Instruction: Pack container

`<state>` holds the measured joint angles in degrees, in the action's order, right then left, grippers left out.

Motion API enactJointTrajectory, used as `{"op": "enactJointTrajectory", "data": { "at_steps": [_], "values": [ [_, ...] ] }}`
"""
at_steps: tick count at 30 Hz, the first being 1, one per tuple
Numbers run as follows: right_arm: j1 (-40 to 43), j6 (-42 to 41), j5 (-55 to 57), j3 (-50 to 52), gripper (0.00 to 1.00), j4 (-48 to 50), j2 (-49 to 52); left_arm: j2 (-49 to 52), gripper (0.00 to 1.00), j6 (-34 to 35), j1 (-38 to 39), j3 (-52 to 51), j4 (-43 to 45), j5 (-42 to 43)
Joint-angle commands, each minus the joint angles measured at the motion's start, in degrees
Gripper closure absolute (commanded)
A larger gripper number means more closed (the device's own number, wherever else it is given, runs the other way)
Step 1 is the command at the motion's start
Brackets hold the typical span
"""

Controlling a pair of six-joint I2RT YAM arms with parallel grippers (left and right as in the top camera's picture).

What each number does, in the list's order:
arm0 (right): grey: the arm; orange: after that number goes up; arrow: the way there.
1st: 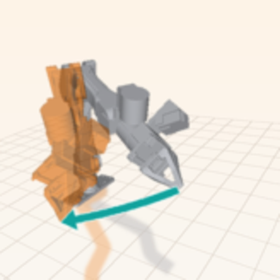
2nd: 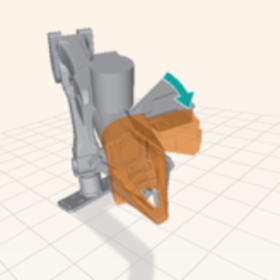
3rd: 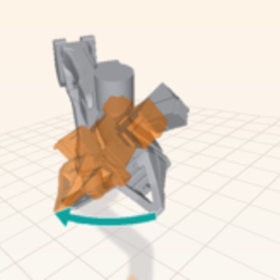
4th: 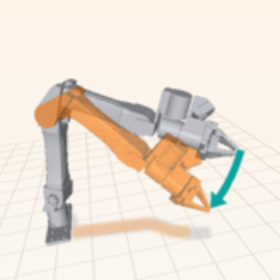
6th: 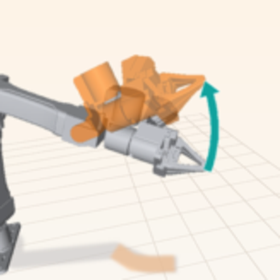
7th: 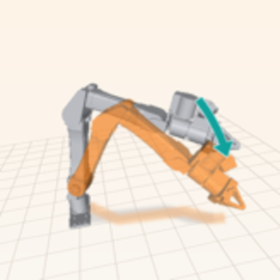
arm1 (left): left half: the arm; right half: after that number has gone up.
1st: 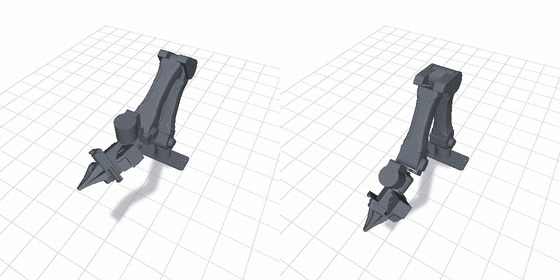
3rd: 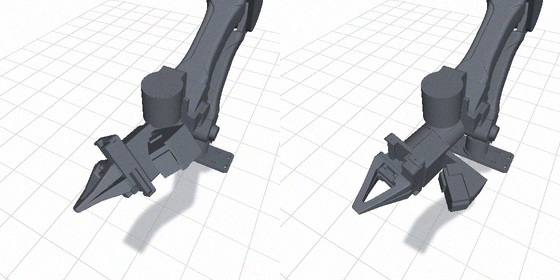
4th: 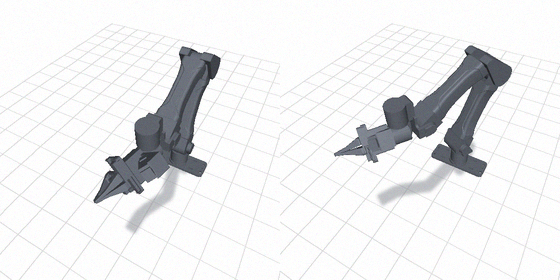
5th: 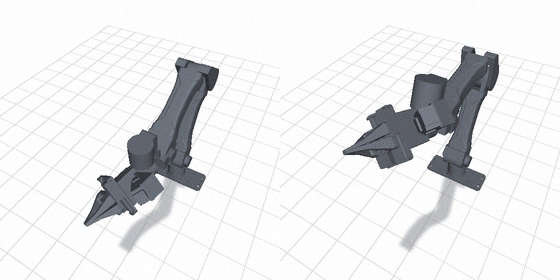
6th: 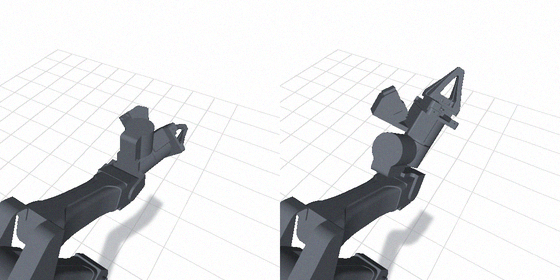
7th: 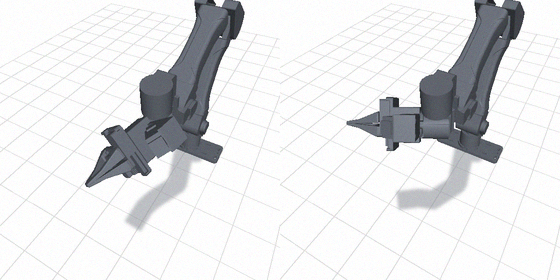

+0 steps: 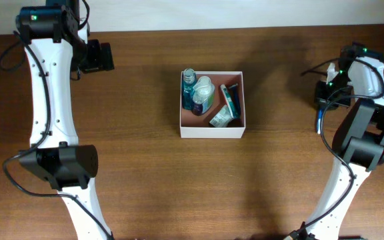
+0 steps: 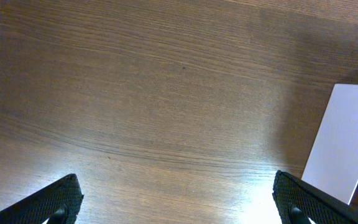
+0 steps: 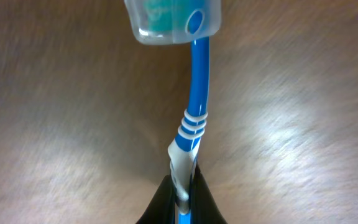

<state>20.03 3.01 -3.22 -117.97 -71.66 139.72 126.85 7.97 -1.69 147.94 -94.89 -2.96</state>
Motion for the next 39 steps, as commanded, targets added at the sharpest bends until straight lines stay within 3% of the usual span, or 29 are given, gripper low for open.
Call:
{"op": "enactJointTrajectory", "data": {
  "at_steps": [1, 6, 12, 22, 26, 32, 39],
  "values": [
    [-0.1, -0.4, -8.2, -6.5, 0.96, -4.0, 0.5, -1.2, 0.01, 0.3, -0.1, -0.2, 0.1, 0.4],
    [-0.8, 4.2, -23.5, -18.9, 0.96, -15.5, 0.4, -1.2, 0.01, 0.3, -0.1, -0.2, 0.1, 0.4],
    [-5.7, 5.7, -25.1, -29.2, 0.96, -25.5, 0.4, -1.2, 0.01, 0.3, -0.1, -0.2, 0.1, 0.4],
    [-18.8, 5.3, -25.0, -29.7, 0.96, -25.7, -0.1, -1.2, 0.01, 0.3, -0.1, -0.2, 0.1, 0.4],
    [-22.7, 1.2, -24.0, -29.7, 0.96, -25.7, -0.1, -1.2, 0.01, 0.3, -0.1, -0.2, 0.1, 0.4],
    [-24.5, -6.4, -24.0, -29.7, 0.96, -25.3, -0.1, -1.2, 0.01, 0.3, -0.1, -0.2, 0.1, 0.4],
    [-25.4, -8.5, -23.9, -29.7, 0.96, -25.7, -3.4, -1.2, 0.01, 0.3, -0.1, -0.2, 0.1, 0.4]
  ]
}}
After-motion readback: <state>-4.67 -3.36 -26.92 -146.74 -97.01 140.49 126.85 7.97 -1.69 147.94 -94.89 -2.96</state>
